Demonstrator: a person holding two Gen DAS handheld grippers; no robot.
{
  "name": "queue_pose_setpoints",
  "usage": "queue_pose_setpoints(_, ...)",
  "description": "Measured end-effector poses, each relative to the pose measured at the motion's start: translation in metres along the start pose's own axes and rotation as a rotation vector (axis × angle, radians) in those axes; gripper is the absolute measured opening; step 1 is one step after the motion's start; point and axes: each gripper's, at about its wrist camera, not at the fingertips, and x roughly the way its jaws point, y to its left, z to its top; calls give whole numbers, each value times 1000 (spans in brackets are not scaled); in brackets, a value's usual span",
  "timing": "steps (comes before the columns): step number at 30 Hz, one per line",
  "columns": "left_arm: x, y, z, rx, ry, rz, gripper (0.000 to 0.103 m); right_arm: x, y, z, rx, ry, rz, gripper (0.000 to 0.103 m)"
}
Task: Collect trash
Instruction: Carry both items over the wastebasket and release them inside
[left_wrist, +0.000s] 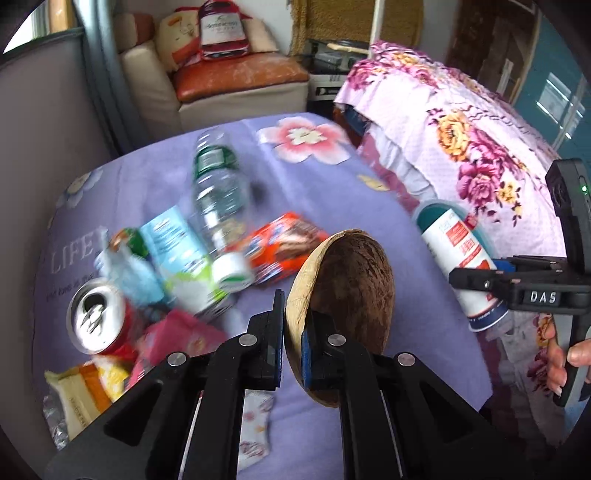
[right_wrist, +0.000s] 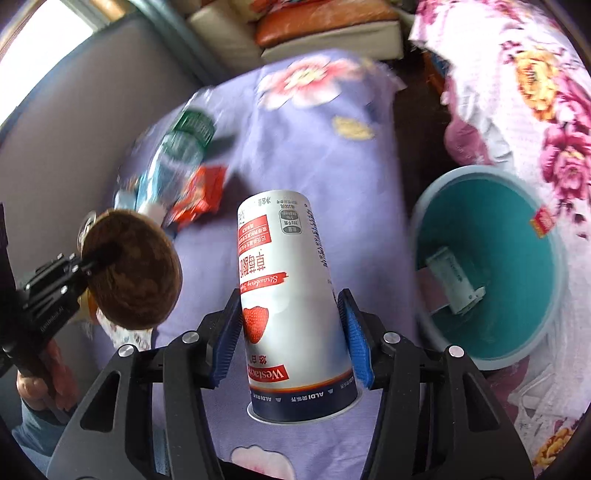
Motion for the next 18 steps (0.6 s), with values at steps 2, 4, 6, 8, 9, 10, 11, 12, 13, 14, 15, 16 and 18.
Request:
queue_pose_setpoints(2,8,-20,11,20,2,-36,8,-15,-24,3,48,-39,-16,49)
queue_pose_setpoints(4,18,-43,22,46,6,-66,8,-31,-52,6,105,-78,-38,49)
queue_pose_setpoints(6,30,-70,33,86,8,-81,8,-40,-68,6,140,-99,-59,49)
queue_pose_setpoints(8,46,-96,43,122,25,-96,8,-49,-97,11,190,-117,-86,49)
queue_pose_setpoints(9,57,-114,49,148,42,-109,8,-51,-106,9,209,-122,-95,49)
queue_pose_setpoints(10,64,-125,52,166,47,-113,8,-54,-119,8,233,-127,-108,49)
queue_pose_setpoints(11,74,-140,56,198,52,-111,8,-55,-129,7,250,-130,-122,49)
queue_pose_setpoints(12,81,-149,57,216,58,-111,8,-55,-140,5,271,-131,-131,49)
queue_pose_setpoints(13,91,-161,58,235,72,-115,8,-54,-148,3,285,-127,-132,50)
queue_pose_setpoints(14,102,-173,59,249,90,-125,8,-55,-155,2,292,-125,-134,50)
queue_pose_setpoints(15,109,-181,60,257,101,-131,8,-55,-160,1,299,-122,-141,50)
queue_pose_setpoints(16,118,-190,59,267,115,-136,8,-54,-166,0,306,-118,-150,50)
queue_pose_setpoints(18,133,-204,56,286,139,-144,8,-53,-176,-2,317,-109,-157,50)
